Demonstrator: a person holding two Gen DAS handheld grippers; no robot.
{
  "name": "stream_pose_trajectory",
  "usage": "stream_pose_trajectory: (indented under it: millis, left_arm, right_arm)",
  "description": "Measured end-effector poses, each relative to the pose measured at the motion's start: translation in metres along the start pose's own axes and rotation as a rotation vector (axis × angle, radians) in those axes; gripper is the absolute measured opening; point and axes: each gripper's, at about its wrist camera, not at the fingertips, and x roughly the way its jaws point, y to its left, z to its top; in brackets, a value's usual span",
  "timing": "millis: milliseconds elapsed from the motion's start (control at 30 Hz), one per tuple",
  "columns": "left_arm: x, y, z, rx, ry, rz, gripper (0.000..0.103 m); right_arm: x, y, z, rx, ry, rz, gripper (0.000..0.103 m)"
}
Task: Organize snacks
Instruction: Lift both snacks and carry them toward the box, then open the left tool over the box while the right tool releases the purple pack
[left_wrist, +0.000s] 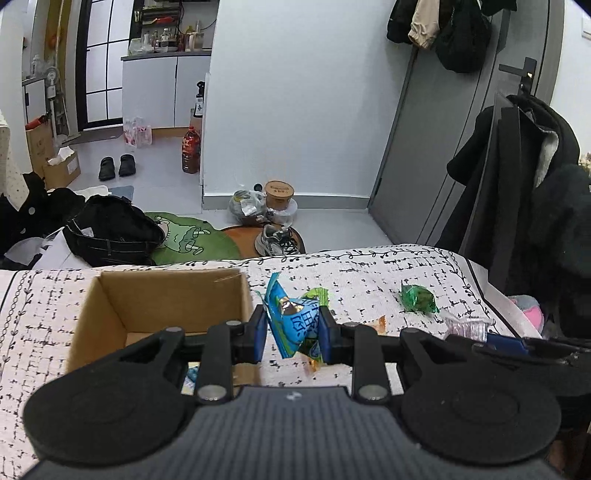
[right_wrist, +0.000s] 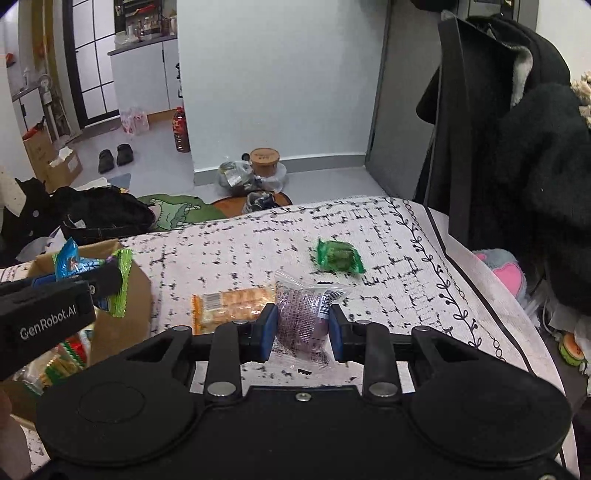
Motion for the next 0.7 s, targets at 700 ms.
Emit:
stream_pose_trajectory:
  millis: [700]
  left_arm:
    - [-0.033,0.068,-0.002,-0.032,-0.044,0.068,0.027]
  right_arm:
    - [-0.016,0.067,-0.006,-0.039,-0.028,0.092,0.029]
